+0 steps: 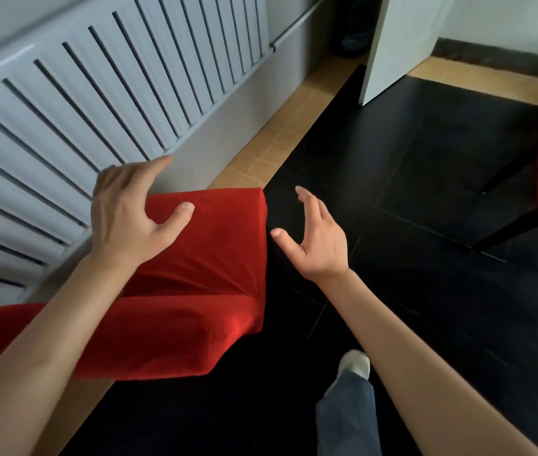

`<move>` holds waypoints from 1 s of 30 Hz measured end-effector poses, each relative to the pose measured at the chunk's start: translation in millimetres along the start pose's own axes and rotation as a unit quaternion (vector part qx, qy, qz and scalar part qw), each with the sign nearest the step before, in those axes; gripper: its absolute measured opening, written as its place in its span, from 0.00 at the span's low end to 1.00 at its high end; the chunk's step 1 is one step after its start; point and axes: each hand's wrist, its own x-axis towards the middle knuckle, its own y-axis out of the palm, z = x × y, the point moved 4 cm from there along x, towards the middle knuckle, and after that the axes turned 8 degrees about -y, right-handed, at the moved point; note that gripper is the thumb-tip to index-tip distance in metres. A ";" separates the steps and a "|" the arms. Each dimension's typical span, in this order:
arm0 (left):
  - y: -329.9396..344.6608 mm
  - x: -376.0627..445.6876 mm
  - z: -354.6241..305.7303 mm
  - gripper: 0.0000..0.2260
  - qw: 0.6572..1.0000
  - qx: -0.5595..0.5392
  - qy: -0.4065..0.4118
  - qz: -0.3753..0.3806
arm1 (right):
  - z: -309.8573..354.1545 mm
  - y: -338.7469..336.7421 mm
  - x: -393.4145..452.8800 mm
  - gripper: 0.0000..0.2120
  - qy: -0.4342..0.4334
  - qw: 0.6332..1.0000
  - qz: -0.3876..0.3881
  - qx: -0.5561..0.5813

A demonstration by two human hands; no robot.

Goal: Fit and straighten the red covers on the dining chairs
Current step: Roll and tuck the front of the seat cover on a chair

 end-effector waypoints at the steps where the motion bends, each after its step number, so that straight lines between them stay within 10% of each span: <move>1: 8.9 12.6 -8.7 0.25 1.000 -0.006 0.003 0.002 | -7.5 -9.9 4.0 0.42 0.005 1.000 -0.001 -0.005; 30: 211.3 354.9 -327.0 0.27 0.984 -0.151 0.082 0.038 | -245.3 -359.5 213.7 0.40 0.087 0.975 -0.127 -0.161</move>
